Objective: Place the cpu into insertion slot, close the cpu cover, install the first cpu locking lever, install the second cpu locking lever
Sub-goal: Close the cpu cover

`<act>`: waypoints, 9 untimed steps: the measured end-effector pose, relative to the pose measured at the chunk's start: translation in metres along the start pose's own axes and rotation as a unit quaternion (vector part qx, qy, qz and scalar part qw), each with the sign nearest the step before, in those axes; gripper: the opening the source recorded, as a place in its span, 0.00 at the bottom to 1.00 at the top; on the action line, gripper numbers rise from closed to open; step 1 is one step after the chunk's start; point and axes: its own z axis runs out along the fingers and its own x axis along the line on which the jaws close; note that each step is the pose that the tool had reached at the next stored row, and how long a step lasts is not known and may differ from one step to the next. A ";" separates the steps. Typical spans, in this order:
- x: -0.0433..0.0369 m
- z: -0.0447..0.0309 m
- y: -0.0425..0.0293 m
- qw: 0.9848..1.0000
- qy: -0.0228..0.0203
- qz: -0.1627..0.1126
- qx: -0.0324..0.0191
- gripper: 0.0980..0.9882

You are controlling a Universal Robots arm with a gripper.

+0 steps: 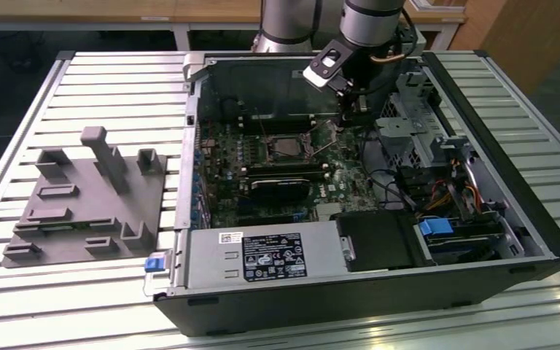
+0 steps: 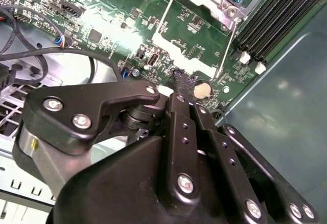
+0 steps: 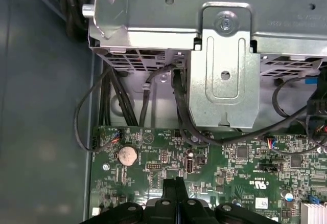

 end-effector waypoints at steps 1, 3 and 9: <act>0.0001 0.0009 0.0003 1.000 0.000 0.001 0.000 0.01; 0.0003 0.0027 0.0009 1.000 0.000 0.001 0.000 0.01; 0.0008 0.0070 0.0026 1.000 0.000 0.001 0.000 0.01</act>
